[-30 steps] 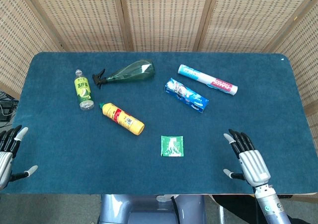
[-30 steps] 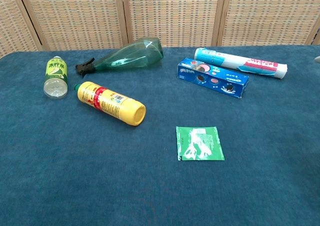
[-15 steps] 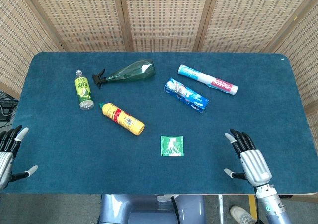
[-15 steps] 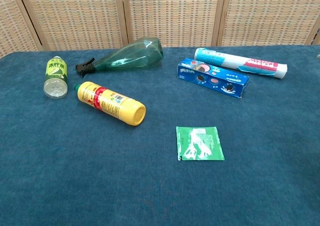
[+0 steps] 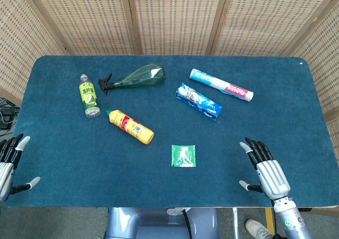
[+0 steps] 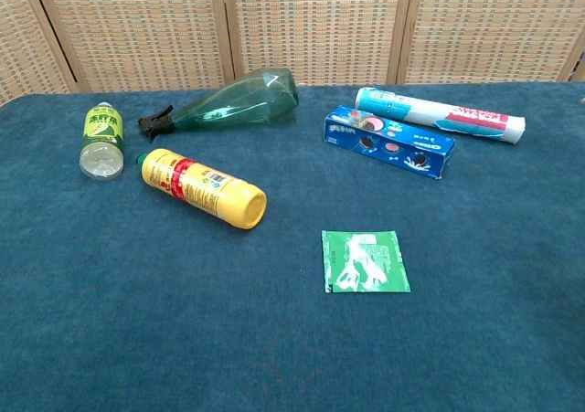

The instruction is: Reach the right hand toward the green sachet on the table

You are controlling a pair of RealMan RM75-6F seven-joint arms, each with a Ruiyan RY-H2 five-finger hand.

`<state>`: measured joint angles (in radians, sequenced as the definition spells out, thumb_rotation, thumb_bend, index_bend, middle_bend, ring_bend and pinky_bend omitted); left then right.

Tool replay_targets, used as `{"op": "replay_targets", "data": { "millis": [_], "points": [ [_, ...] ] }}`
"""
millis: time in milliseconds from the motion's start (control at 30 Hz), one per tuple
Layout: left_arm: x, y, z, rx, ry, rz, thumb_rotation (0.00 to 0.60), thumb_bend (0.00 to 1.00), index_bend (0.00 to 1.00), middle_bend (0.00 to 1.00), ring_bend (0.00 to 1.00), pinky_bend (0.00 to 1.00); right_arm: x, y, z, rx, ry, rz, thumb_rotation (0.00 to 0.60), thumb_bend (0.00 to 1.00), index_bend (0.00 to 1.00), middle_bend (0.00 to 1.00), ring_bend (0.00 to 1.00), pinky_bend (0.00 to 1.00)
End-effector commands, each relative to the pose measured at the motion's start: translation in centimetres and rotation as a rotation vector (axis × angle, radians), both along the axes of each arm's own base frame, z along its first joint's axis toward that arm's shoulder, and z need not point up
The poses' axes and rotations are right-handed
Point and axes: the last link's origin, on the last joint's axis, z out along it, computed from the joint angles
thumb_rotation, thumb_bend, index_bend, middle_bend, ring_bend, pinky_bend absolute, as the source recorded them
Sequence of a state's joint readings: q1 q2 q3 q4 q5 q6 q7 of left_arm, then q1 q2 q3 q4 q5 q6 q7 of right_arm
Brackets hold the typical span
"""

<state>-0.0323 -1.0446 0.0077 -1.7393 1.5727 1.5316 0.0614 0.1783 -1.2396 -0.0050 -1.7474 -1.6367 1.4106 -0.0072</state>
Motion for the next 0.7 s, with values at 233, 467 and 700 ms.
{"op": "replay_targets", "data": {
  "millis": [233, 467, 700],
  "points": [
    [-0.1, 0.0, 0.4, 0.014, -0.010, 0.008, 0.583, 0.04, 0.00, 0.00, 0.00, 0.00, 1.7, -1.7, 0.0, -0.003, -0.033, 0.035, 0.600, 0.16, 0.00, 0.00, 0.00, 0.00],
    [0.1, 0.0, 0.5, 0.019, -0.010, 0.001, 0.584, 0.04, 0.00, 0.00, 0.00, 0.00, 5.7, -5.8, -2.2, -0.057, 0.057, 0.135, 0.600, 0.19, 0.00, 0.53, 0.56, 0.48],
    [-0.2, 0.1, 0.7, 0.023, -0.021, 0.008, 0.583, 0.04, 0.00, 0.00, 0.00, 0.00, 8.3, -6.9, -6.6, -0.004, 0.153, 0.144, 0.600, 0.23, 0.00, 0.87, 0.93, 0.83]
  ]
}}
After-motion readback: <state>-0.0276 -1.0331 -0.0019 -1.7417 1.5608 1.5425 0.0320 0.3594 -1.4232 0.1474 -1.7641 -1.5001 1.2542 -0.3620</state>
